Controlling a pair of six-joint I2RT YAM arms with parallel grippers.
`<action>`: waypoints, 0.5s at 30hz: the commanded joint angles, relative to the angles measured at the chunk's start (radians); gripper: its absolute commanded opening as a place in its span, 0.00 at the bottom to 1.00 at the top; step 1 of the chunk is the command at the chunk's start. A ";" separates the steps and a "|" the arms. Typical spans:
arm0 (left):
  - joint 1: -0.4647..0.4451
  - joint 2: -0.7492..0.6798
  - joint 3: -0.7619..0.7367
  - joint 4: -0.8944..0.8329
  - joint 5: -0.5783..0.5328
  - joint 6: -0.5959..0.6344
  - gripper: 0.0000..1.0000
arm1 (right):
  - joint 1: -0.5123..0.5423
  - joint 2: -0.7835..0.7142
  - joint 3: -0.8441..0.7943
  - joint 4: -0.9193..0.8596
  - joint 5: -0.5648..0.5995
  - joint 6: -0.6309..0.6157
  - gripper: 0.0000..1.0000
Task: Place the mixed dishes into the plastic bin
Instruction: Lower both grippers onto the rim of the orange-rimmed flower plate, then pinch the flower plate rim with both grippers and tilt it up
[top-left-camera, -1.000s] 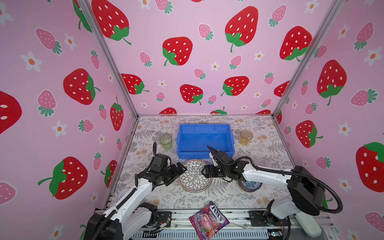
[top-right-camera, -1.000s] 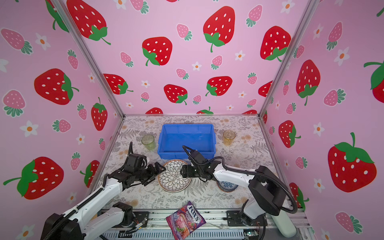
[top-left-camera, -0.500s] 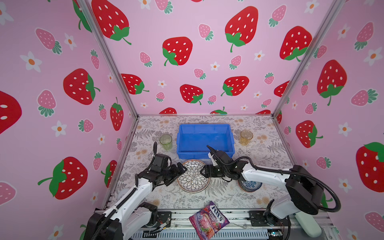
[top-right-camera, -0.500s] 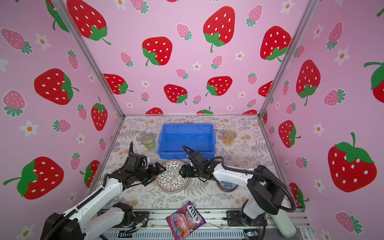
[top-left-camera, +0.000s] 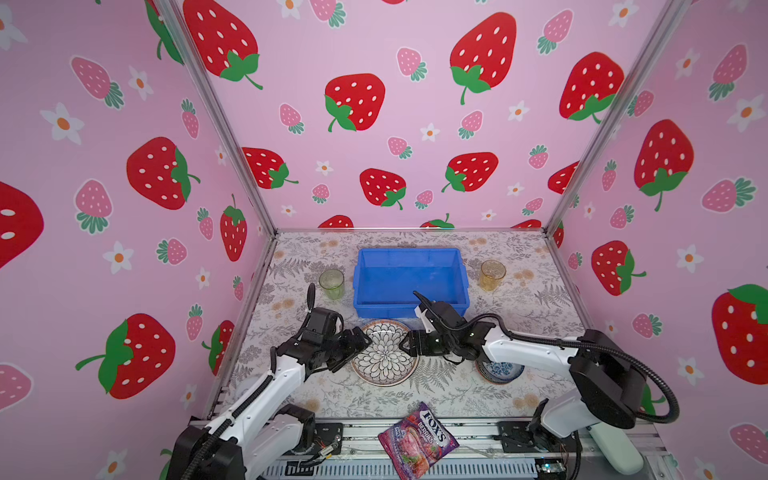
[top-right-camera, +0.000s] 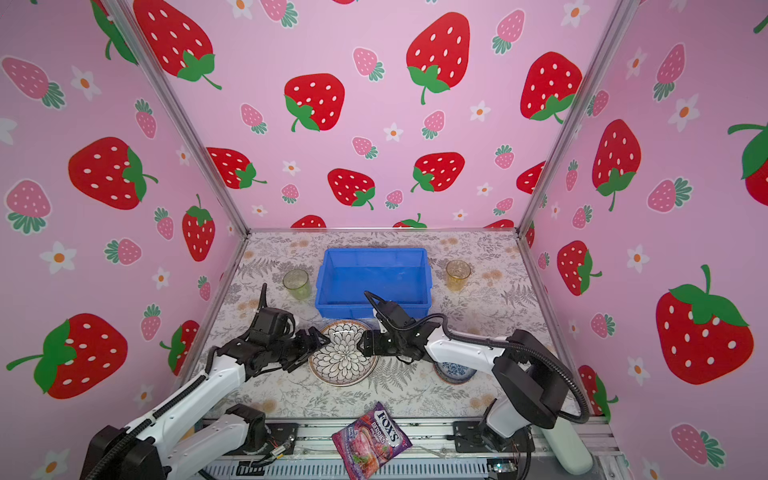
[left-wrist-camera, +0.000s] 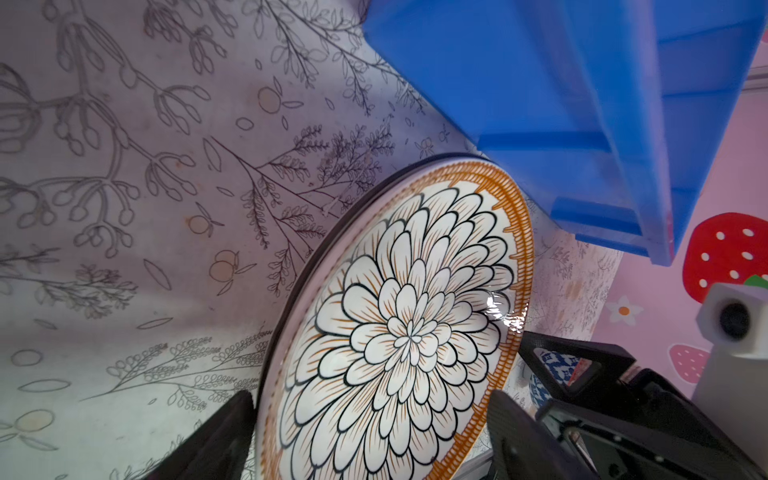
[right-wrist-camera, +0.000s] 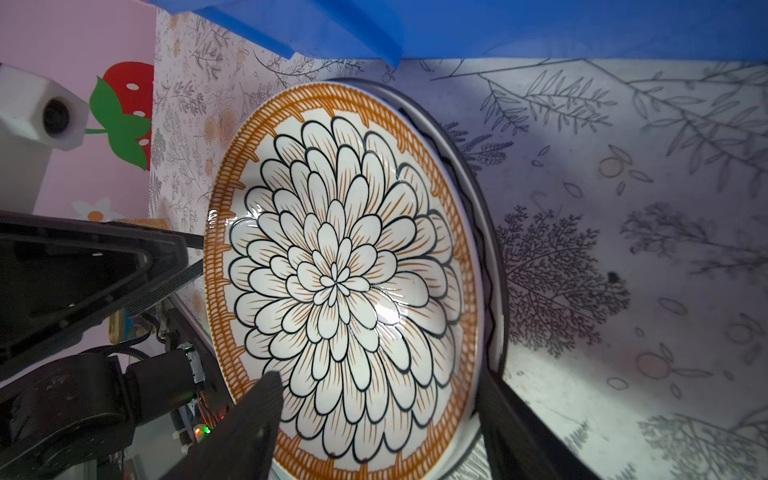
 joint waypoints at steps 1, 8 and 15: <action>-0.017 -0.006 0.058 0.001 0.026 -0.003 0.87 | 0.014 0.008 -0.006 0.095 -0.063 0.025 0.75; -0.026 0.000 0.066 0.004 0.021 -0.001 0.81 | 0.014 0.021 -0.012 0.127 -0.089 0.029 0.75; -0.033 0.001 0.070 0.015 0.029 -0.015 0.73 | 0.014 0.039 -0.012 0.139 -0.101 0.028 0.75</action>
